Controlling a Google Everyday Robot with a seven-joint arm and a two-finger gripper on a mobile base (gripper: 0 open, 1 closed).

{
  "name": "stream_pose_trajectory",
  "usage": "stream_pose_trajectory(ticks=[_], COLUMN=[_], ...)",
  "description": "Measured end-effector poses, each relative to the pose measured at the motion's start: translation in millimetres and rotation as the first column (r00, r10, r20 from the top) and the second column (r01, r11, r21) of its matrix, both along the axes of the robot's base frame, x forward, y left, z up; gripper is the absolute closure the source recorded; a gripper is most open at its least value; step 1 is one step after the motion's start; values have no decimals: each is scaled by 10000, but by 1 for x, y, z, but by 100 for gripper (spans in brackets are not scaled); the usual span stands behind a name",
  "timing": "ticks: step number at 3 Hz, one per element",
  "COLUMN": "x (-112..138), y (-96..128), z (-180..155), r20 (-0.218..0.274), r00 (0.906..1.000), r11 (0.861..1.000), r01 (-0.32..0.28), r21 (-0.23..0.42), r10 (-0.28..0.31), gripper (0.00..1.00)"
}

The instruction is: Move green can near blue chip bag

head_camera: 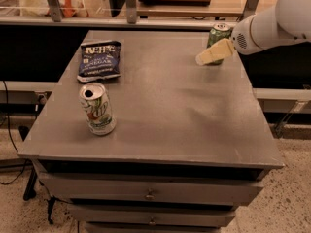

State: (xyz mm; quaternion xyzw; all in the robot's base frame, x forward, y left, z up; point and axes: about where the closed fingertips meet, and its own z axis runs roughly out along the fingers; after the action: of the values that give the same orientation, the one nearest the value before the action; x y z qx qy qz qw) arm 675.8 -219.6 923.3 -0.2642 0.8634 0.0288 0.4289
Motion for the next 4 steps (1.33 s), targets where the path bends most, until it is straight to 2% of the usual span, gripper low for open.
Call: stream_pose_trajectory(ticks=[1,2,4], x=[20,36,57], y=[1,-4,-14], z=[-7,-14,-30], r20=[335,512,455], r00=[9988,9963,9919], r11=[9974,9934,9852], r01=[324,638,1120], r21=[645,954,1300], r10=[-346,-689,-1188], gripper=[0,0,0])
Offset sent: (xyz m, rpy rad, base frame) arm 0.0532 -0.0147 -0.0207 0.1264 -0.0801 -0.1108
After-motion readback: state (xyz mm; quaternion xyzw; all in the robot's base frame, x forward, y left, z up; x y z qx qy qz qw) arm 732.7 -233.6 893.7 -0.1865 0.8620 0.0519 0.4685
